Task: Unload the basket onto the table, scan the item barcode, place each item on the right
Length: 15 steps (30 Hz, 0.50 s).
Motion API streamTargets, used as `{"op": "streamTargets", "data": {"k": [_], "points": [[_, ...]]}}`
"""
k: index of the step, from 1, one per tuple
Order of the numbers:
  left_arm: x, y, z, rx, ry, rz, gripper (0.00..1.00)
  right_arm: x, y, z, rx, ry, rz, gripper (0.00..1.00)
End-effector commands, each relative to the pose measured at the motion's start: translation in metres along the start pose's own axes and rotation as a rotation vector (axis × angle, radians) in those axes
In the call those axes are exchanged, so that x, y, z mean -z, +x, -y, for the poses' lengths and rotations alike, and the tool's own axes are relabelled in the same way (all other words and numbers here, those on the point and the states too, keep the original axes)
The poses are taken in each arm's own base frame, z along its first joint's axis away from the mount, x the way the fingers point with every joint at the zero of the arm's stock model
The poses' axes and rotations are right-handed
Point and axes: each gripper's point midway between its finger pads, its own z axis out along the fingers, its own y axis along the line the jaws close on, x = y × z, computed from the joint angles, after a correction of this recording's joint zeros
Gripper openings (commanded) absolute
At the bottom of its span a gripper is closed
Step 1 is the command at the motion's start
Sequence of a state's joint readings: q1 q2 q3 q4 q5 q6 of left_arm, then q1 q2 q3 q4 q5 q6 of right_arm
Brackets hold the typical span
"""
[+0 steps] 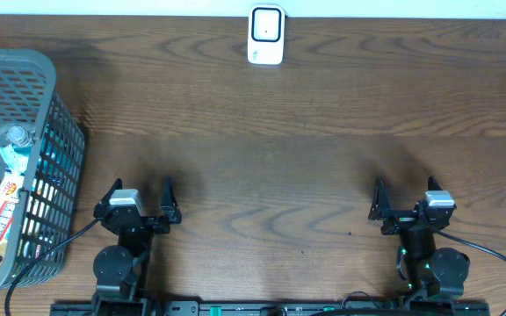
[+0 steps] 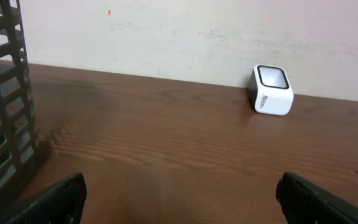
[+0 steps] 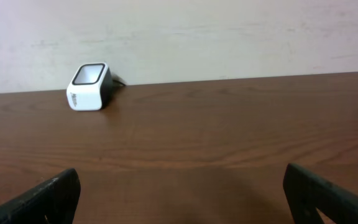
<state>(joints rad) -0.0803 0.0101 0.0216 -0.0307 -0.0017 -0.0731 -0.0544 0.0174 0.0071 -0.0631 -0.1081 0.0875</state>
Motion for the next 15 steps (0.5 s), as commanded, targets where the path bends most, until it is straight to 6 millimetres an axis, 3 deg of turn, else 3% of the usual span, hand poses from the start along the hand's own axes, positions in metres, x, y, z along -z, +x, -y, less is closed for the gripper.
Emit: {"op": "streamTargets", "data": {"k": [1, 8, 15], "points": [[-0.001, 0.017, -0.004, -0.019, -0.017, -0.052, 0.98, 0.000, 0.001, -0.003, -0.008, -0.012, -0.003, 0.99], [0.000, 0.008, -0.020, -0.094, -0.107, -0.015, 0.97, 0.000, 0.001, -0.003, -0.009, -0.012, -0.003, 0.99], [-0.001, 0.007, -0.016, -0.088, -0.085, -0.013, 0.98, 0.000, 0.001, -0.003, -0.008, -0.012, -0.003, 0.99]]}}
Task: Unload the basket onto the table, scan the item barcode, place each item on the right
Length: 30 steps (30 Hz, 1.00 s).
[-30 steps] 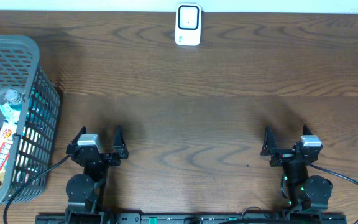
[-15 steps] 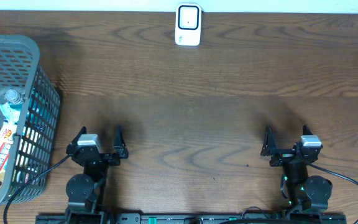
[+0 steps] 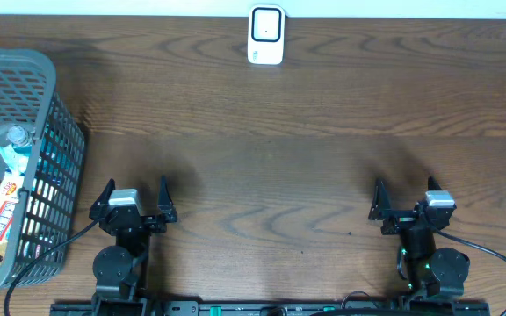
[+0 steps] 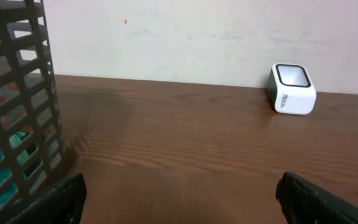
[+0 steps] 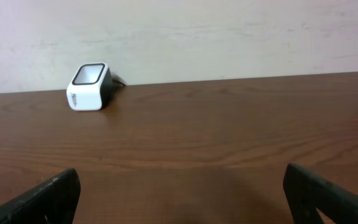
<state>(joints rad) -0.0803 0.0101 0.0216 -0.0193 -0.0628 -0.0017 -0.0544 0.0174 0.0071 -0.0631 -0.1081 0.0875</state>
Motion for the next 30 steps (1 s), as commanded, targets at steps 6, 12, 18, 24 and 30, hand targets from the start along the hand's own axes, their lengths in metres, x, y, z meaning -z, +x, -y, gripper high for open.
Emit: {"op": "streamTargets", "data": {"k": [6, 12, 18, 24, 30], "points": [[0.006, -0.014, 0.026, -0.015, 0.153, 0.011, 0.98, 0.000, 0.001, -0.003, -0.008, -0.012, -0.003, 0.99], [0.025, -0.055, 0.055, -0.017, 0.319, 0.020, 0.98, 0.000, 0.001, -0.003, -0.009, -0.012, -0.002, 0.99], [0.032, -0.089, 0.064, 0.022, 0.356, -0.082, 0.98, 0.000, 0.001, -0.003, -0.008, -0.012, -0.003, 0.99], [0.037, -0.142, 0.073, 0.049, 0.381, -0.140, 0.98, 0.000, 0.001, -0.003, -0.009, -0.012, -0.002, 0.99], [0.062, -0.140, 0.109, 0.101, 0.618, -0.250, 0.98, 0.000, 0.001, -0.003, -0.009, -0.012, -0.002, 0.99]]}}
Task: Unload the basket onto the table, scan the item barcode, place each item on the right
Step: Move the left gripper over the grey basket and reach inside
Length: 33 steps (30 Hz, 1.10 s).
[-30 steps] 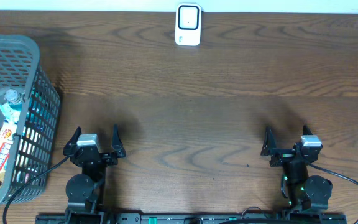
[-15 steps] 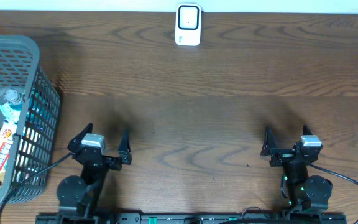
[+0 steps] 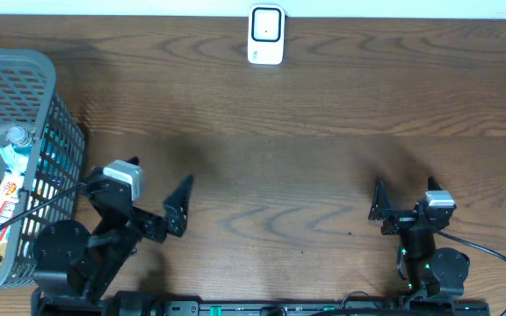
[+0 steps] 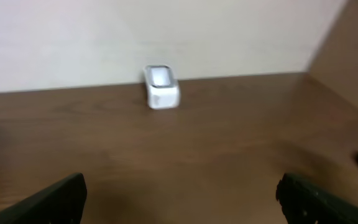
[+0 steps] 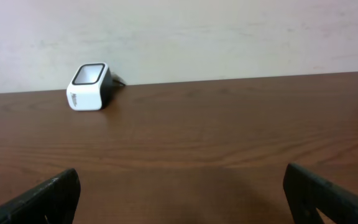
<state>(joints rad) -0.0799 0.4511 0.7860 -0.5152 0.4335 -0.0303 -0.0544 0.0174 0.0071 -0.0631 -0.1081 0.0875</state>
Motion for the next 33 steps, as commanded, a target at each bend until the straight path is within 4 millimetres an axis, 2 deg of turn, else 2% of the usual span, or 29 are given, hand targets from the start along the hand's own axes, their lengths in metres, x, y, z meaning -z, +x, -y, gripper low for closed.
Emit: {"op": "streamTargets", "data": {"k": [1, 5, 8, 16, 18, 21, 23, 24, 26, 28, 33], "points": [[0.004, 0.002, 0.034, 0.065, 0.193, -0.034, 0.98, 0.000, 0.001, -0.003, -0.008, -0.012, -0.003, 0.99], [0.012, -0.010, 0.061, 0.040, 0.357, 0.004, 0.98, 0.000, 0.001, -0.003, -0.008, -0.012, -0.002, 0.99], [0.012, -0.027, 0.058, 0.083, 0.332, 0.063, 0.98, 0.000, 0.001, -0.003, -0.009, -0.012, -0.003, 0.99], [0.014, -0.059, 0.023, 0.172, 0.091, 0.091, 0.98, 0.000, 0.001, -0.003, -0.009, -0.012, -0.003, 0.99], [0.018, -0.064, 0.008, 0.198, -0.017, 0.067, 0.98, 0.000, 0.001, -0.003, -0.009, -0.012, -0.003, 0.99], [0.035, -0.070, -0.033, 0.335, -0.296, 0.050, 0.98, 0.000, 0.001, -0.003, -0.009, -0.012, -0.003, 0.99], [0.061, -0.072, -0.063, 0.481, -0.529, 0.071, 0.98, 0.000, 0.001, -0.003, -0.008, -0.012, -0.003, 0.99], [0.073, -0.075, -0.071, 0.516, -0.603, 0.085, 0.98, 0.000, 0.001, -0.003, -0.008, -0.012, -0.003, 0.99], [0.089, -0.089, -0.076, 0.487, -0.669, 0.102, 0.98, 0.000, 0.001, -0.003, -0.008, -0.012, -0.003, 0.99], [0.097, -0.108, -0.069, 0.383, -0.649, 0.108, 0.98, 0.000, 0.001, -0.003, -0.009, -0.012, -0.002, 0.99], [0.106, -0.109, -0.065, 0.206, -0.652, 0.049, 0.98, 0.000, 0.001, -0.003, -0.009, -0.012, -0.003, 0.99]]}}
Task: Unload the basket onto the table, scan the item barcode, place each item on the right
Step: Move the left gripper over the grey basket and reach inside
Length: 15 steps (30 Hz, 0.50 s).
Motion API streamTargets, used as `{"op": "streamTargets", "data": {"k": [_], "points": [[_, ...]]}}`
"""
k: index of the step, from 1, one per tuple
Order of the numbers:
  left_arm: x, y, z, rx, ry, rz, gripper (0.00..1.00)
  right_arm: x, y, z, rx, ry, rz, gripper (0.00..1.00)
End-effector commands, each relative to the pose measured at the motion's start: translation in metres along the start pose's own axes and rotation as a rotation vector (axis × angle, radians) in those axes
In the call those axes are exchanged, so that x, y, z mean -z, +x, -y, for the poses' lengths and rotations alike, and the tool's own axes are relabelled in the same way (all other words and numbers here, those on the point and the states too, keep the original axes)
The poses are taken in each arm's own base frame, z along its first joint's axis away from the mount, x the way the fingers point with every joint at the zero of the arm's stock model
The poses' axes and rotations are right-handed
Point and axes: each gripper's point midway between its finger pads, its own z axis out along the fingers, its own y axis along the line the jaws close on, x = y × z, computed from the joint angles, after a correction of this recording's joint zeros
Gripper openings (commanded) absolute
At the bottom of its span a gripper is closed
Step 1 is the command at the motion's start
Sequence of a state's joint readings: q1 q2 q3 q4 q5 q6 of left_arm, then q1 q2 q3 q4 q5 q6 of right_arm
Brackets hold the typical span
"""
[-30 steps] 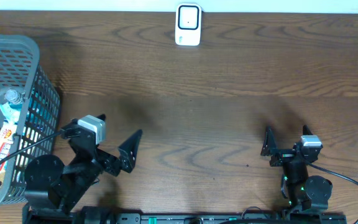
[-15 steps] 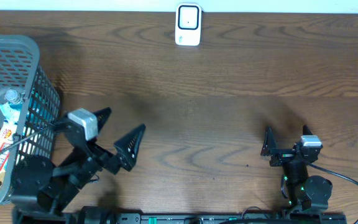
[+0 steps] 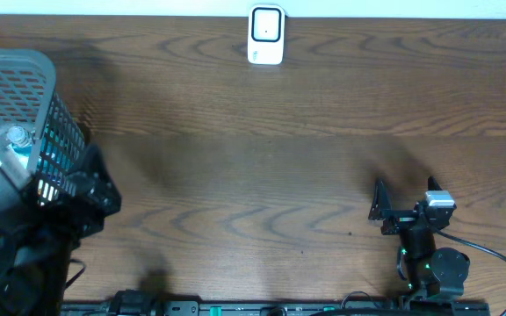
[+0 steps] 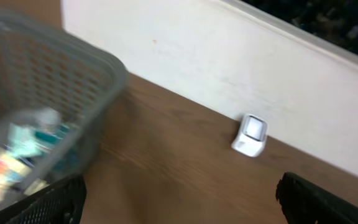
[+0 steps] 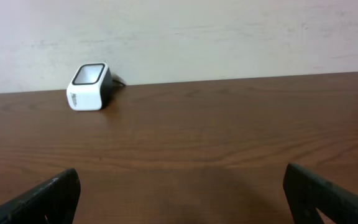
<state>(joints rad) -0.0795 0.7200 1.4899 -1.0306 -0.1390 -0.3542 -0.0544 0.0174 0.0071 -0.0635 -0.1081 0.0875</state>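
The white barcode scanner [image 3: 265, 35] stands at the table's far edge, also in the left wrist view [image 4: 250, 135] and the right wrist view [image 5: 89, 86]. A grey mesh basket [image 3: 33, 75] at the left holds several packaged items [image 4: 17, 155], among them a bottle [image 3: 16, 136] and a teal packet. My left gripper [image 3: 86, 189] is raised next to the basket's near right side, blurred; its jaws stand wide apart and empty [image 4: 179, 205]. Resting at the front right, my right gripper [image 3: 402, 209] is open and empty [image 5: 182, 199].
The wooden table [image 3: 306, 175] runs from the basket to the right edge. A pale wall [image 5: 229, 31] rises just behind the scanner. The left arm's body covers the table's front left corner.
My left arm has risen and swung left from the front of the table to the basket's side; its camera now looks down on basket and scanner. The right arm has not moved.
Both grippers rested open at the table's front edge. The left one then turned slightly toward the basket, later stood lifted and turned to the right, and now hangs high next to the basket. The right gripper, scanner and basket stayed put.
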Motion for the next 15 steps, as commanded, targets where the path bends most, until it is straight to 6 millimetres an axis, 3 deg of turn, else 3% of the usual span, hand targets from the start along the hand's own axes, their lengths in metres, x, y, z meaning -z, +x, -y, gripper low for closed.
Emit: {"op": "streamTargets", "data": {"k": [1, 4, 10, 15], "points": [[0.004, -0.006, -0.012, -0.114, -0.070, 0.026, 0.98, 0.000, 0.001, -0.003, -0.009, -0.012, -0.002, 0.99], [0.003, -0.007, -0.017, -0.103, -0.101, 0.034, 0.98, 0.000, 0.001, -0.003, -0.009, -0.012, -0.002, 0.99], [0.010, -0.007, -0.056, 0.062, -0.319, 0.073, 0.98, 0.000, 0.001, -0.003, -0.008, -0.012, -0.002, 0.99], [0.012, 0.004, -0.062, 0.043, -0.344, 0.030, 0.98, 0.000, 0.001, -0.003, -0.008, -0.012, -0.002, 0.99]]}}
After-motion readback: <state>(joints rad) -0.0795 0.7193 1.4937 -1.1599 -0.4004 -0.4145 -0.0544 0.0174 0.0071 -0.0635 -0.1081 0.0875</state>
